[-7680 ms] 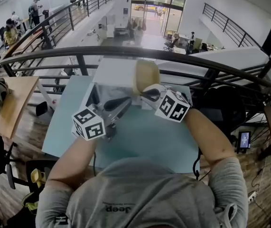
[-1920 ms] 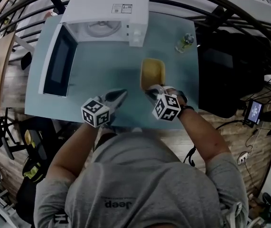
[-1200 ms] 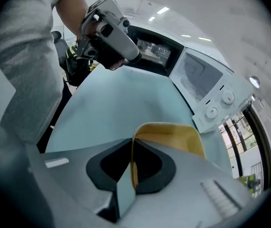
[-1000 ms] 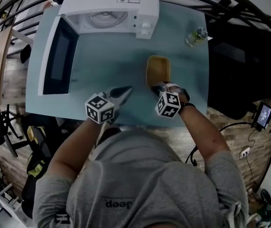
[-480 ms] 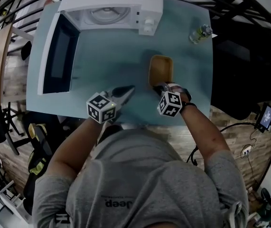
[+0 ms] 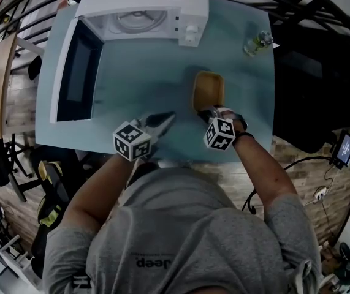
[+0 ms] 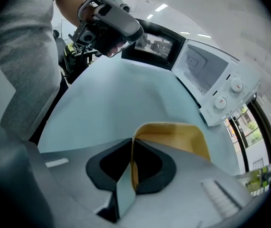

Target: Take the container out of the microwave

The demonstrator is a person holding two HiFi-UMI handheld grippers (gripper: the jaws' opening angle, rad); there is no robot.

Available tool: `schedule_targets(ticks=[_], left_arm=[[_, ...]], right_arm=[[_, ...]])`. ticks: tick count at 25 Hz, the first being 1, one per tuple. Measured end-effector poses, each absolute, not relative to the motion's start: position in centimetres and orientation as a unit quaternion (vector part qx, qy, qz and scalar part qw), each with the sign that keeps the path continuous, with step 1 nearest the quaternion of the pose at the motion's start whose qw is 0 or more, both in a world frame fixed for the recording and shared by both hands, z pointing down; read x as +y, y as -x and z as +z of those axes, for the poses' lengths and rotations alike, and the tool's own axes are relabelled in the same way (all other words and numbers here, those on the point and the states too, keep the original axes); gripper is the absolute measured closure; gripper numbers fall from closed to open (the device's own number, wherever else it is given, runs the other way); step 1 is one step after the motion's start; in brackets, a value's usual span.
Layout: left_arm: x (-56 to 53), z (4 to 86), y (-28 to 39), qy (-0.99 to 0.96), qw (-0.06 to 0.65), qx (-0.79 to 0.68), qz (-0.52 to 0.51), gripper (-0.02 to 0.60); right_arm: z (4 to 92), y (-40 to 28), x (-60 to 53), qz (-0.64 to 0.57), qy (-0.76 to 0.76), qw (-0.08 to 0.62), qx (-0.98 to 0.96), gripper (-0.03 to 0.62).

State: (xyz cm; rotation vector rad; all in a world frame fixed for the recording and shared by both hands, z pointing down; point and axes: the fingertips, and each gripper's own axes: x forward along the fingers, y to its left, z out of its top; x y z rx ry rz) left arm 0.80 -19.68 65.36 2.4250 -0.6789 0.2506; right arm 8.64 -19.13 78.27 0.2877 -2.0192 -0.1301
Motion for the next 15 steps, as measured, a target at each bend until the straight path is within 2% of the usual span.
schedule_targets(ticks=[2, 5, 15], left_arm=[[-19.6, 65.3, -0.7, -0.914, 0.300, -0.256, 0.094, 0.554], [-19.4, 65.2, -0.5, -0.913, 0.301, -0.258, 0.092, 0.554], [-18.8, 64.0, 0.0, -0.916, 0.295, -0.260, 0.082, 0.554]], right_arm=[[78.3, -8.7, -19.2, -0.055, -0.124, 0.523, -0.842, 0.564], [78.1, -8.7, -19.3, -0.048, -0.131, 0.519, -0.843, 0.514], [75.4, -8.5, -19.4, -0.052, -0.155, 0.502, -0.849, 0.497]])
